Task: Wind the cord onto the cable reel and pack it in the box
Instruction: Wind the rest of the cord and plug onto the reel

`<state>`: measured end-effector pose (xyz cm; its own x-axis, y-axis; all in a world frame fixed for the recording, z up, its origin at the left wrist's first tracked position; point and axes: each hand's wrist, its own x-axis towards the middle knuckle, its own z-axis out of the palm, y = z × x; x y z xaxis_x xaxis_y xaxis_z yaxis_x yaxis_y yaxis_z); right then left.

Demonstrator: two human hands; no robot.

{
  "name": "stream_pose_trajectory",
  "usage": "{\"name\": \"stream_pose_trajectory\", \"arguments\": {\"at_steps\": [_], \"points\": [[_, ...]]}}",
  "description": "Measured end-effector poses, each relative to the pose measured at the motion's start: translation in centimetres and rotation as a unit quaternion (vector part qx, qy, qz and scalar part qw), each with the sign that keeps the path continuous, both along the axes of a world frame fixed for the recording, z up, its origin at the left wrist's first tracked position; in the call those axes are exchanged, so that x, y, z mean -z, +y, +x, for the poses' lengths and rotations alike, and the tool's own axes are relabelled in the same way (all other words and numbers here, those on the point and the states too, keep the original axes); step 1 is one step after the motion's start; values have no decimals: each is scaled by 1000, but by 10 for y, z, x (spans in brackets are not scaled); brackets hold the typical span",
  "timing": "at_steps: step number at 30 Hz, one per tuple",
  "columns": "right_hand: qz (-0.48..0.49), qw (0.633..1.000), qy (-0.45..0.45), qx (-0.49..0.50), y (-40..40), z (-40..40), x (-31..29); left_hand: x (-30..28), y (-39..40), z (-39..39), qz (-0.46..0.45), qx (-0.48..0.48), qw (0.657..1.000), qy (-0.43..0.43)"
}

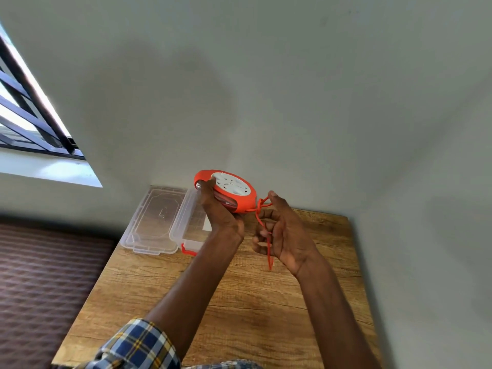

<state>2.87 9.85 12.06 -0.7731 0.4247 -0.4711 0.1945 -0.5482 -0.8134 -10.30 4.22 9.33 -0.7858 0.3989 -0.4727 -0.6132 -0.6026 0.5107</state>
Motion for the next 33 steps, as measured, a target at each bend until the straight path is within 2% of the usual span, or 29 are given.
{"name": "stream_pose_trajectory", "arguments": {"at_steps": [4, 7, 25, 33], "points": [[-192, 977, 74, -53, 7, 3, 6, -3, -3, -1, -6, 13, 1000, 5], [-238, 964, 104, -47, 7, 2, 12, -3, -2, -2, 7, 16, 1000, 0], [-241, 952, 185, -33, 15, 12, 35, -16, -4, 4, 35, 19, 999, -4], [-221, 965, 144, -3, 13, 11, 36, -18, -4, 8, 42, 30, 999, 1]]}}
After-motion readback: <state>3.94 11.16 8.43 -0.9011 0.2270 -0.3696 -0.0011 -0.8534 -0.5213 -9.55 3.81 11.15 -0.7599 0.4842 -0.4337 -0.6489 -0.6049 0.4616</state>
